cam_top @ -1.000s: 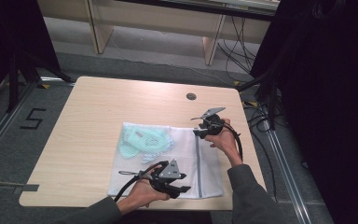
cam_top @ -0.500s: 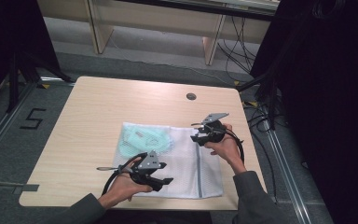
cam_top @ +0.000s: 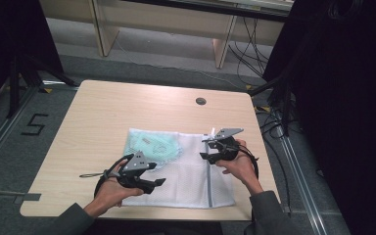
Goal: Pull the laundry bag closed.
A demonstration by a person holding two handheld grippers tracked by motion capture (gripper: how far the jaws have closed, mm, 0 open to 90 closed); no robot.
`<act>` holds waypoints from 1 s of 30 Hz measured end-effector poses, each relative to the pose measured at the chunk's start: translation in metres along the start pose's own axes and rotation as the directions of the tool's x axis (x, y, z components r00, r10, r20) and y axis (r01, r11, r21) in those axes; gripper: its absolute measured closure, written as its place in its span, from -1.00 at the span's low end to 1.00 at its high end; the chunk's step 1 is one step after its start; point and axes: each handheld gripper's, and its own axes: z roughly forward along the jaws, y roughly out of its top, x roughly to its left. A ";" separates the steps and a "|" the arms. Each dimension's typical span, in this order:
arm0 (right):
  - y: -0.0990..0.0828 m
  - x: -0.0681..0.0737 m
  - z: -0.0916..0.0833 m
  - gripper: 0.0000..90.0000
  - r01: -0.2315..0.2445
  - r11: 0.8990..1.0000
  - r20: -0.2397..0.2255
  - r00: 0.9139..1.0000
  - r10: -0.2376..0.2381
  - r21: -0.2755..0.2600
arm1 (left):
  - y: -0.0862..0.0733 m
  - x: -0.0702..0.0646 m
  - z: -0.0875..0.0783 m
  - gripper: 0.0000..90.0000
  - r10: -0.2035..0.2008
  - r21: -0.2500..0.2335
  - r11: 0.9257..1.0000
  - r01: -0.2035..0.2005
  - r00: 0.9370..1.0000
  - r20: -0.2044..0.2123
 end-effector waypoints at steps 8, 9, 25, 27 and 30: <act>-0.009 0.009 -0.004 -0.08 -0.034 0.999 -0.013 0.999 0.033 -0.035 | -0.005 0.000 -0.006 -0.24 -0.018 -0.003 1.000 0.018 1.000 -0.013; -0.009 0.009 -0.007 -0.10 -0.036 0.999 -0.024 0.999 0.035 -0.004 | -0.005 0.002 -0.008 -0.25 0.005 0.008 1.000 -0.005 1.000 0.000; -0.030 0.026 -0.021 -0.18 -0.065 0.998 -0.039 0.997 0.065 -0.004 | -0.015 0.006 -0.029 -0.35 -0.047 0.002 0.999 0.047 0.998 -0.049; -0.033 0.028 -0.022 -0.19 -0.058 0.998 -0.040 0.998 0.057 -0.014 | -0.016 0.005 -0.030 -0.37 -0.056 -0.013 0.998 0.055 0.997 -0.054; -0.037 0.033 -0.025 -0.22 -0.064 0.998 -0.043 0.997 0.063 -0.019 | -0.018 0.006 -0.034 -0.39 -0.051 -0.003 0.999 0.050 0.997 -0.055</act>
